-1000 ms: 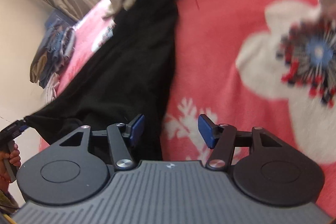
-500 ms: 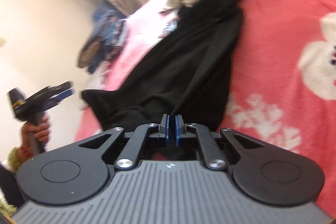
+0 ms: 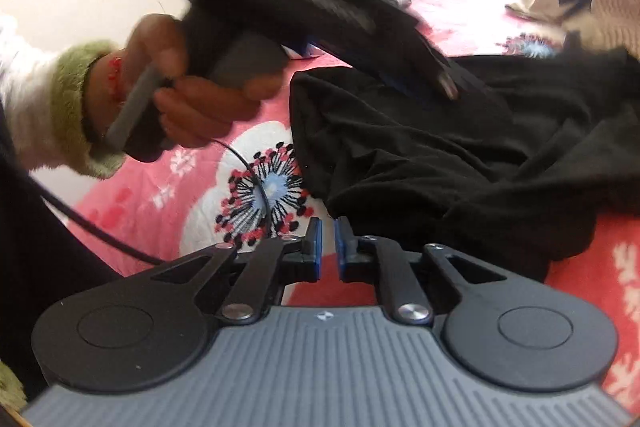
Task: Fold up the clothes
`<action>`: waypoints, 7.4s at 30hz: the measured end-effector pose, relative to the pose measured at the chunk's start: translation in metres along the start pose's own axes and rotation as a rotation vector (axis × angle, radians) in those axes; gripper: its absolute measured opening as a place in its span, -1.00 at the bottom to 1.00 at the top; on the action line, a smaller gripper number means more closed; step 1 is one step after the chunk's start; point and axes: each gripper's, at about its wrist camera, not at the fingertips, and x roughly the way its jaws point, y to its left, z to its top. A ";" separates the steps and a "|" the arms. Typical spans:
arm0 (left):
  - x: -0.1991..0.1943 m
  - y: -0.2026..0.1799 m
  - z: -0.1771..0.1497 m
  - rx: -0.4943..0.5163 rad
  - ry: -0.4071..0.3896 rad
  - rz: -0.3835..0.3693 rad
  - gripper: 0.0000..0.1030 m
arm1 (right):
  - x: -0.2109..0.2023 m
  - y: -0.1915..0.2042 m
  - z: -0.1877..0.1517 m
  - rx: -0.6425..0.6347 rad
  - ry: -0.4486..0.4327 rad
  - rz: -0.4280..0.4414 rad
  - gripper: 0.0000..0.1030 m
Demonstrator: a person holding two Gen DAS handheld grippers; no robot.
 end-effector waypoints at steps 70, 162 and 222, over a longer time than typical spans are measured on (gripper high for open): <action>-0.049 0.055 -0.033 -0.193 0.014 0.076 -0.70 | 0.005 -0.297 0.015 1.047 -0.265 0.067 -0.78; -0.436 -0.218 0.078 0.280 -1.202 0.433 -0.93 | -0.345 0.093 0.223 -0.450 -1.268 -0.634 -0.87; 0.005 0.292 0.092 -0.414 -0.270 0.666 0.19 | 0.140 -0.267 0.203 0.113 -0.033 -0.416 0.32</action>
